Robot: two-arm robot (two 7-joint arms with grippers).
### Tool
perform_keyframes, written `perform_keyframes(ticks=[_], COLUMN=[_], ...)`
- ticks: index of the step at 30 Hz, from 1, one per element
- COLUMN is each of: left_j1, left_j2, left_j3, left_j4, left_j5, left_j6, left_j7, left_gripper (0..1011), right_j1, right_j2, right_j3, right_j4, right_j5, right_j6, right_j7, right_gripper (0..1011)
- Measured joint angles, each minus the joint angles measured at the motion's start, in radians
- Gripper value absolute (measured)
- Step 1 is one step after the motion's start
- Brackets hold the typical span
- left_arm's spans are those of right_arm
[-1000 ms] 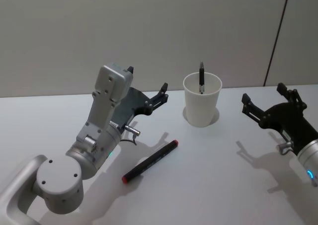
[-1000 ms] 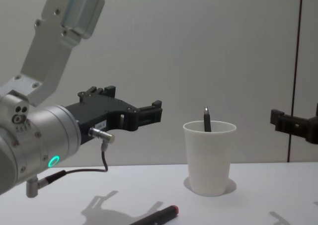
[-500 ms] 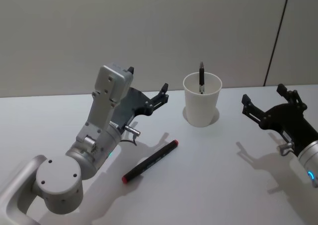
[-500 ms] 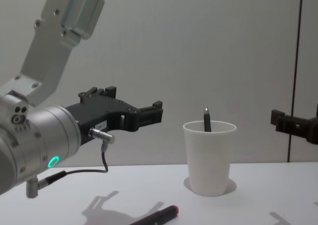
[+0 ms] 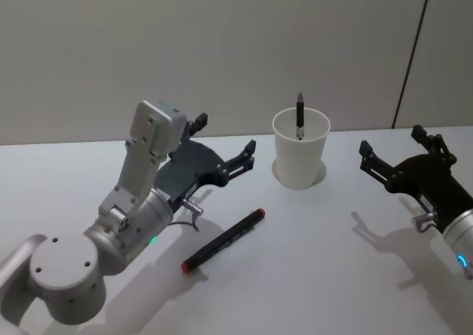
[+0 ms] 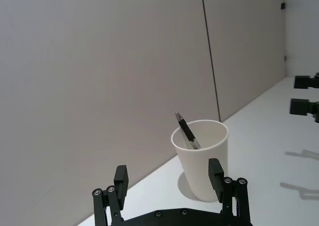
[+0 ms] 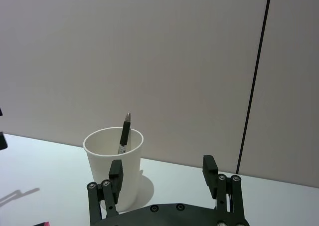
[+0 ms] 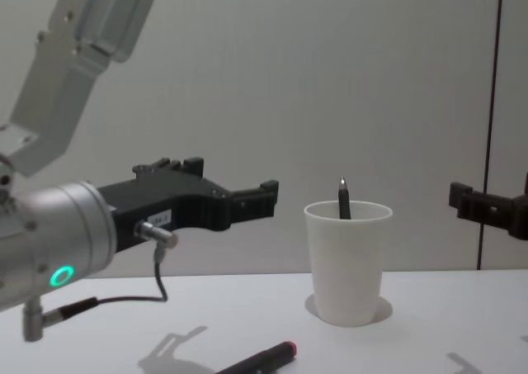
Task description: Place the pen into the pen holder.
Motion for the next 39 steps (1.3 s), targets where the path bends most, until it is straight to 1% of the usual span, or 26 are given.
perform_keyframes(ticks=[7,11,16,20,24,30,33,38,39], left_j1=[0.033,0.051,0.075,0.09,0.101,0.111,0.113,0.113,0.113], left_j2=[0.048,0.074,0.106,0.126,0.141,0.157,0.16,0.162,0.162], left_j3=[-0.015,-0.022,-0.028,-0.031,-0.032,-0.031,-0.029,-0.022,-0.022], left_j4=[-0.047,-0.073,-0.105,-0.124,-0.138,-0.151,-0.153,-0.152,-0.152], left_j5=[-0.066,-0.098,-0.133,-0.15,-0.16,-0.161,-0.157,-0.137,-0.137], left_j6=[0.056,0.087,0.129,0.161,0.192,0.238,0.255,0.297,0.297], left_j7=[-0.066,-0.092,-0.122,-0.142,-0.158,-0.18,-0.186,-0.202,-0.202], left_gripper=[1001,1001,1001,1001,1001,1001,1001,1001,1000], right_j1=[0.0,0.0,0.0,0.0,0.0,0.0,0.0,0.0,0.0], right_j2=[0.0,0.0,0.0,0.0,0.0,0.0,0.0,0.0,0.0], right_j3=[0.0,0.0,0.0,0.0,0.0,0.0,0.0,0.0,0.0], right_j4=[0.0,0.0,0.0,0.0,0.0,0.0,0.0,0.0,0.0], right_j5=[0.0,0.0,0.0,0.0,0.0,0.0,0.0,0.0,0.0], right_j6=[0.0,0.0,0.0,0.0,0.0,0.0,0.0,0.0,0.0], right_j7=[0.0,0.0,0.0,0.0,0.0,0.0,0.0,0.0,0.0], right_gripper=[1001,1002,1002,1002,1002,1002,1002,1002,1002])
